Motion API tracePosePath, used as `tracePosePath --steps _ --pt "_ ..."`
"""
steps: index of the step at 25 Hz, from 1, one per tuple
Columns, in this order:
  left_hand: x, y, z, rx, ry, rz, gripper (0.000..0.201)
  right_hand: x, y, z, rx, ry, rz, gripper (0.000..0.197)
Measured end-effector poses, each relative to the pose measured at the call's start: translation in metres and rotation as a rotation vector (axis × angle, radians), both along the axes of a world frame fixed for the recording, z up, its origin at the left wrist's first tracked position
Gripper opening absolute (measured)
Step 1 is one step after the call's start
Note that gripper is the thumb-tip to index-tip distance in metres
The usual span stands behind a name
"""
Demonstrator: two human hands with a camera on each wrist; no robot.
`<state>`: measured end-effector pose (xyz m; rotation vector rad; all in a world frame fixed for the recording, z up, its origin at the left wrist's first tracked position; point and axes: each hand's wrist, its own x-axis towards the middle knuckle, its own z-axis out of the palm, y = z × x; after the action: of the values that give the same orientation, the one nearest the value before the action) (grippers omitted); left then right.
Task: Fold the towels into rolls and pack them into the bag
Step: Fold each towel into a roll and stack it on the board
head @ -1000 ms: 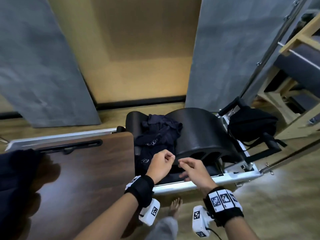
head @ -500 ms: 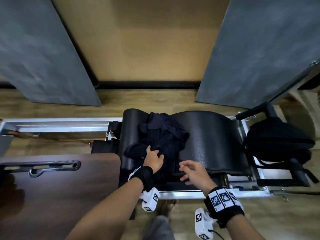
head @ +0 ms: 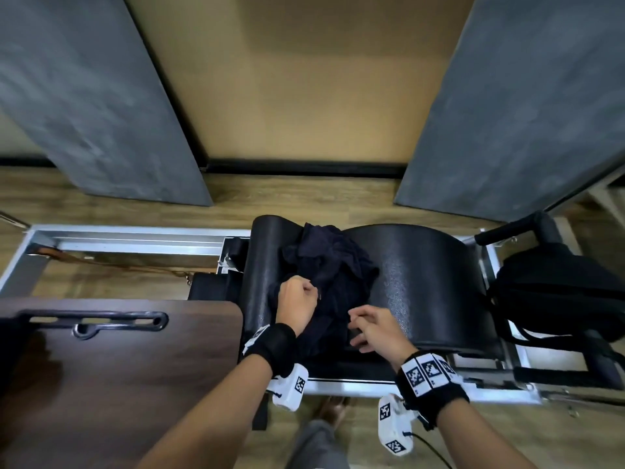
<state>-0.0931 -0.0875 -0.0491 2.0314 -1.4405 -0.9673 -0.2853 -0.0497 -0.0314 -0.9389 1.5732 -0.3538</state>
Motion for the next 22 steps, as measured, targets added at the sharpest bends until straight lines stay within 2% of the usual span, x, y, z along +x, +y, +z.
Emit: tracePosePath --steps 3,5,7,9,11,15,19,20,22 --pt "0.012 0.005 0.049 -0.135 0.194 0.008 0.011 0.010 0.003 0.022 -0.117 -0.021 -0.006 0.027" --pt "0.021 0.012 0.082 -0.189 0.306 -0.039 0.010 0.017 0.010 0.041 -0.267 -0.064 0.017 0.052" --pt "0.027 0.027 0.114 -0.242 0.350 -0.121 0.012 0.024 0.023 0.064 -0.434 -0.096 0.063 0.075" --pt "0.029 0.042 0.140 -0.295 0.397 -0.159 0.013 0.030 0.035 0.083 -0.578 -0.104 0.086 0.084" --pt "0.028 0.065 0.167 -0.357 0.481 -0.182 0.013 0.034 0.054 0.107 -0.707 -0.080 0.071 0.074" --pt "0.022 0.128 0.217 -0.486 0.558 -0.227 0.017 0.034 0.105 0.158 -0.946 0.024 -0.066 0.018" --pt "0.025 0.200 0.248 -0.604 0.528 -0.287 0.007 0.029 0.167 0.204 -1.053 0.000 -0.046 0.008" --pt "0.026 0.220 0.251 -0.605 0.529 -0.305 0.014 0.030 0.186 0.216 -1.057 -0.050 -0.042 0.008" --pt "0.028 0.260 0.254 -0.566 0.558 -0.312 0.047 0.033 0.225 0.237 -1.056 -0.149 -0.033 0.007"
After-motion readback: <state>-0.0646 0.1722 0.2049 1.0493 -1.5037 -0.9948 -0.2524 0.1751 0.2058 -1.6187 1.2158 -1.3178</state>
